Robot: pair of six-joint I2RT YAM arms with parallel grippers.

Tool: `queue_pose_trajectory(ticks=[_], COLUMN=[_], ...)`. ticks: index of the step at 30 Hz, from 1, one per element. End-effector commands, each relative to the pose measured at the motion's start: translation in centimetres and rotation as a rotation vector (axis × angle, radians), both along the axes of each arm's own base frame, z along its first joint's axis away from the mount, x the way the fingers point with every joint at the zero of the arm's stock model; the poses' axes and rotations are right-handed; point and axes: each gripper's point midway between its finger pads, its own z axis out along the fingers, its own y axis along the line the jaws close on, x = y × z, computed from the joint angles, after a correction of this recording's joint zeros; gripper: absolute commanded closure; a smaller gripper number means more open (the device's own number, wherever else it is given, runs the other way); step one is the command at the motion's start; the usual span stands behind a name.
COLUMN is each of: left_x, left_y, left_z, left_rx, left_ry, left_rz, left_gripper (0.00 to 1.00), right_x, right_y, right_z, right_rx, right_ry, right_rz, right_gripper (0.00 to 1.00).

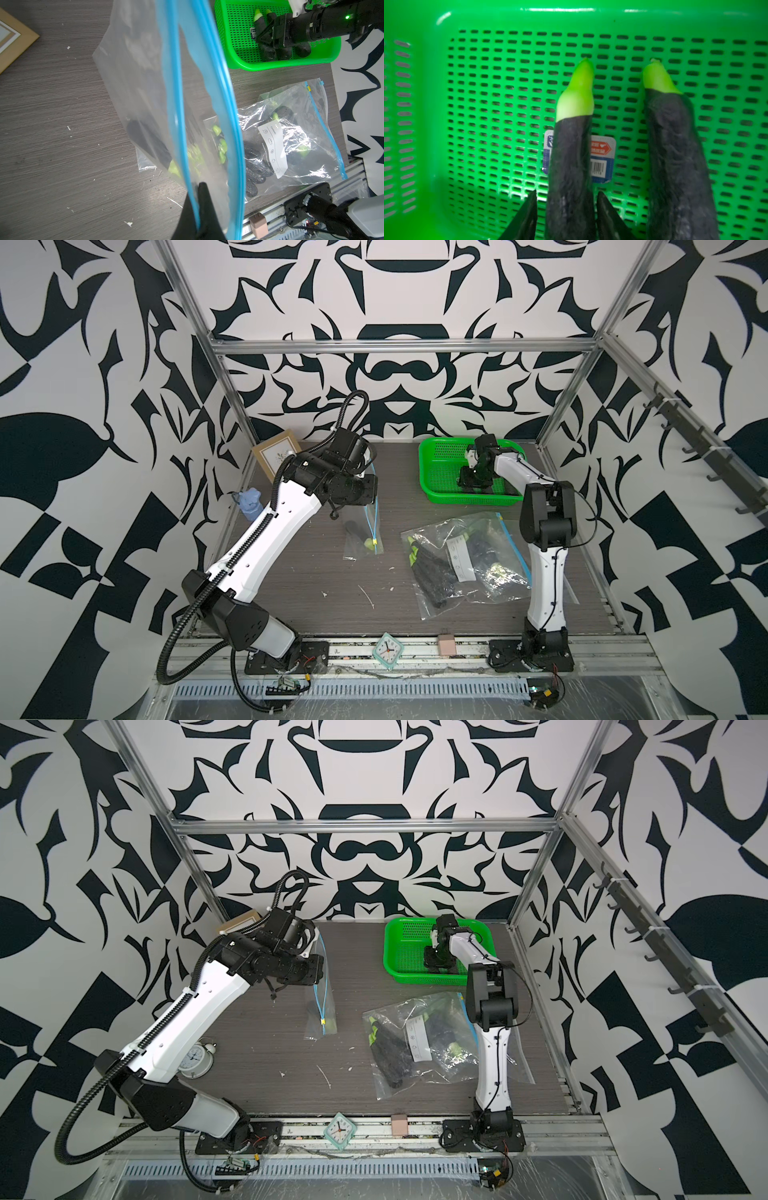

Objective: Place the eggplant in a zip-top bag and seal the zipper
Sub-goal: Pick up the eggplant from the basket, then place the eggplant in the zipper food storage bag.

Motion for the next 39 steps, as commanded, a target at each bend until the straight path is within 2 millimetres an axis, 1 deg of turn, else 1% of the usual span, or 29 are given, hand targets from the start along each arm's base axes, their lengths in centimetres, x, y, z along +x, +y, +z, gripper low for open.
queue_pose_trajectory(ticks=[1, 4, 6, 8, 10, 14, 19, 20, 23, 24, 25, 27, 29, 30, 32, 36, 39], left_x=[-0.1, 0.0, 0.1, 0.2, 0.3, 0.6, 1.4, 1.7, 2.3, 2.5, 2.7, 3.3, 3.5, 4.1, 4.5, 4.9, 5.1], left_y=[-0.1, -0.3, -0.4, -0.5, -0.6, -0.8, -1.5, -1.6, -2.0, -2.2, -2.3, -2.8, -2.9, -3.3, -3.3, -3.5, -3.5], left_z=[-0.6, -0.9, -1.0, -1.1, -1.1, -1.1, -1.3, -1.3, -1.5, -1.6, -1.6, -1.5, -1.6, -1.1, -1.0, -0.6, -0.5], left_rx=[0.004, 0.002, 0.001, -0.002, -0.006, -0.019, -0.05, -0.061, -0.097, -0.114, -0.127, -0.17, -0.201, -0.235, -0.251, -0.318, -0.359], left_ry=[0.022, 0.027, 0.03, 0.029, 0.028, 0.024, 0.015, 0.013, 0.015, 0.019, 0.018, 0.016, 0.022, 0.004, -0.002, -0.002, -0.003], left_rz=[-0.005, -0.008, -0.011, -0.013, -0.014, -0.001, 0.021, 0.034, 0.078, 0.1, 0.113, 0.146, 0.182, 0.193, 0.229, 0.295, 0.33], left_gripper=[1.0, 1.0, 1.0, 1.0, 1.0, 1.0, 1.0, 1.0, 1.0, 1.0, 1.0, 1.0, 1.0, 1.0, 1.0, 1.0, 1.0], right_x=[1.1, 1.1, 1.2, 1.1, 1.0, 0.3, -2.0, -2.7, -5.2, -6.1, -6.9, -9.1, -10.9, -11.8, -13.3, -15.5, -16.3], right_y=[0.3, 0.5, 0.6, 0.8, 1.1, 2.3, 3.8, 4.2, 6.1, 7.0, 7.8, 9.8, 11.6, 12.6, 14.5, 17.6, 19.6], right_z=[2.2, 2.9, 4.0, 5.4, 7.0, 11.0, 15.1, 16.4, 19.6, 21.1, 21.7, 24.2, 26.0, 26.8, 28.5, 30.8, 32.0], right_rx=[-0.003, 0.009, 0.02, 0.034, 0.061, 0.157, 0.272, 0.313, 0.443, 0.485, 0.515, 0.59, 0.645, 0.674, 0.726, 0.826, 0.894], right_ry=[-0.069, -0.089, -0.112, -0.141, -0.165, -0.236, -0.288, -0.311, -0.364, -0.393, -0.404, -0.45, -0.489, -0.502, -0.538, -0.576, -0.592], right_rz=[0.009, 0.011, 0.012, 0.012, 0.014, 0.026, 0.043, 0.046, 0.075, 0.09, 0.1, 0.14, 0.171, 0.186, 0.221, 0.261, 0.282], right_gripper=[0.63, 0.76, 0.83, 0.87, 0.9, 0.94, 0.95, 0.95, 0.95, 0.95, 0.95, 0.95, 0.95, 0.95, 0.95, 0.95, 0.95])
